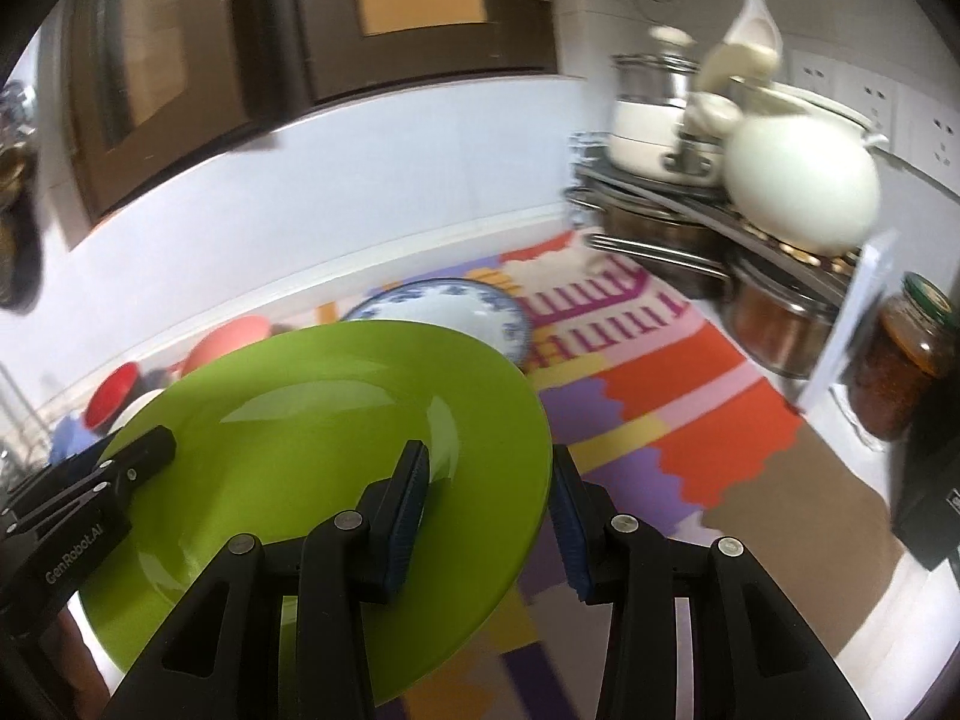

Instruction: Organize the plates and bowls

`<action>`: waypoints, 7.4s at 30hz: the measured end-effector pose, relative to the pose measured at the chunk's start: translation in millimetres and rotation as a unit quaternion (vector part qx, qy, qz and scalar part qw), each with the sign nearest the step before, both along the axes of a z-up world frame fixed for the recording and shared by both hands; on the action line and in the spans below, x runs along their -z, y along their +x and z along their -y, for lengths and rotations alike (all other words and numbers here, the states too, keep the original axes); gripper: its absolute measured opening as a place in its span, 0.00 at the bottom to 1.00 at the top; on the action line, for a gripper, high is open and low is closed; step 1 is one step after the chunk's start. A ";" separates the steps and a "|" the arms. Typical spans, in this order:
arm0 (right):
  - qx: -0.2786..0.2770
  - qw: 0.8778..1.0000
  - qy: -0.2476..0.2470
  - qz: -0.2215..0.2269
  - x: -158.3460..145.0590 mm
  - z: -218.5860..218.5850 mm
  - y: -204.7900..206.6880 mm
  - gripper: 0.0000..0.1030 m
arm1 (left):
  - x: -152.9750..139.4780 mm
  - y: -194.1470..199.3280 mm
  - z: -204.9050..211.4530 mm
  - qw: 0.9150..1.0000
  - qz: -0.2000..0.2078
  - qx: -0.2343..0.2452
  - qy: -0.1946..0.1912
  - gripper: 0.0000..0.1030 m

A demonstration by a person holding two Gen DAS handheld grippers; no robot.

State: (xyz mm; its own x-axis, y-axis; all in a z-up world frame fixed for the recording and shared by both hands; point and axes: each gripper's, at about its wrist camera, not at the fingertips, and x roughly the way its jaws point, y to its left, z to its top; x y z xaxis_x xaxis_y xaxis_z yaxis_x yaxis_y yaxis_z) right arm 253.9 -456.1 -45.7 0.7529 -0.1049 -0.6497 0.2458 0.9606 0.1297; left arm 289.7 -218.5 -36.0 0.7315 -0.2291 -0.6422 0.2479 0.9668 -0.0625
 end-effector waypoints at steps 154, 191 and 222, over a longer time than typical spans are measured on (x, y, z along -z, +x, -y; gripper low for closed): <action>-0.012 1.000 -0.002 0.024 -13.6 27.1 93.8 0.68 | -7.0 104.0 64.3 0.999 -0.026 0.045 -0.010 0.62; -0.033 0.992 0.057 -0.103 109.2 90.2 240.5 0.58 | 105.6 231.3 124.9 0.993 -0.085 0.000 0.083 0.43; -0.068 0.990 0.000 -0.125 111.0 77.3 255.5 0.35 | 108.1 233.2 126.2 0.991 -0.095 -0.008 0.091 0.33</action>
